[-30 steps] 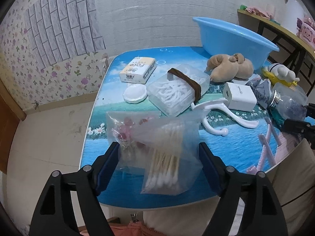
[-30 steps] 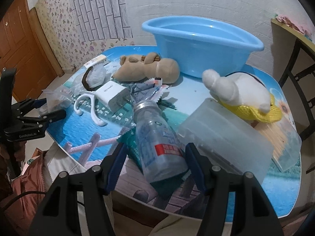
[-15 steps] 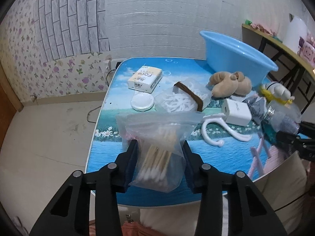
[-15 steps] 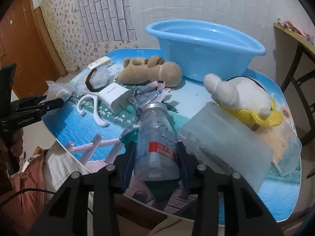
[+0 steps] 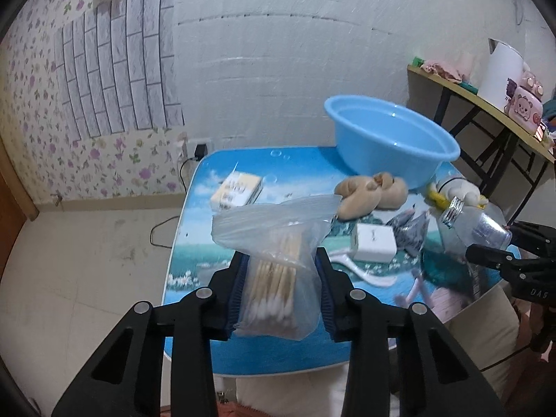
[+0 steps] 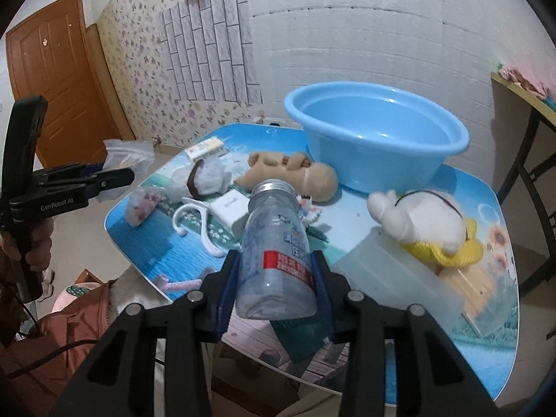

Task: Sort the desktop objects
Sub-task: 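Carry the swab bag and bottle to the blue basin and release both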

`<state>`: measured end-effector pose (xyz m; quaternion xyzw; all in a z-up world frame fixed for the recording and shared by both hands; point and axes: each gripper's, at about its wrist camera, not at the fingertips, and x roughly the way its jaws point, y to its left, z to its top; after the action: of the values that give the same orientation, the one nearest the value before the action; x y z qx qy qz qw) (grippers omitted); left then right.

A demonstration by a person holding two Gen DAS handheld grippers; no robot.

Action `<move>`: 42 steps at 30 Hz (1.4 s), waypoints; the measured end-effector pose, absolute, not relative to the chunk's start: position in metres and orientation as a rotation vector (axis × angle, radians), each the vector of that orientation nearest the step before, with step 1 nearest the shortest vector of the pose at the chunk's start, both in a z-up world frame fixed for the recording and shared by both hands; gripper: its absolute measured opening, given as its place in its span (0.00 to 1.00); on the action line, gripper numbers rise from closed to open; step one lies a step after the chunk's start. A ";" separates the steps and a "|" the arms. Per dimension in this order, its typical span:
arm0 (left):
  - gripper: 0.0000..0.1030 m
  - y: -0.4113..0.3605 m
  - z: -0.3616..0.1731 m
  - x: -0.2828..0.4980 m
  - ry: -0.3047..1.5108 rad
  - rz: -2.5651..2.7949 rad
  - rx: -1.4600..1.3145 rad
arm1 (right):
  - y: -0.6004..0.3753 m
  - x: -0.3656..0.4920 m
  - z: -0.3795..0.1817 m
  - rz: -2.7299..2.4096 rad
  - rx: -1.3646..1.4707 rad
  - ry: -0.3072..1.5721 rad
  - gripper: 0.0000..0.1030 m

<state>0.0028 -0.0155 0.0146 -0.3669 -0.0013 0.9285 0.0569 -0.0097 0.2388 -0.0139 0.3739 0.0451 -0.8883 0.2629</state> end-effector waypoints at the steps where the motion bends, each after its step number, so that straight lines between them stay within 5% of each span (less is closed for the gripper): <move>1: 0.35 -0.014 0.017 0.002 -0.007 2.812 -1.107 | 0.240 -0.010 -0.012 -2.402 1.005 0.111 0.38; 20: 0.35 0.039 0.061 -0.040 0.041 2.728 -0.950 | 0.264 -0.050 0.037 -2.525 0.836 0.043 0.38; 42: 0.36 0.143 0.048 -0.146 0.203 2.570 -0.985 | 0.295 -0.138 0.019 -2.575 0.943 -0.019 0.38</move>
<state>-0.1464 0.1426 0.0475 -0.3505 0.0722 0.9143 0.1899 -0.1379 0.2955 0.0185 0.3371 -0.0068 -0.9203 0.1983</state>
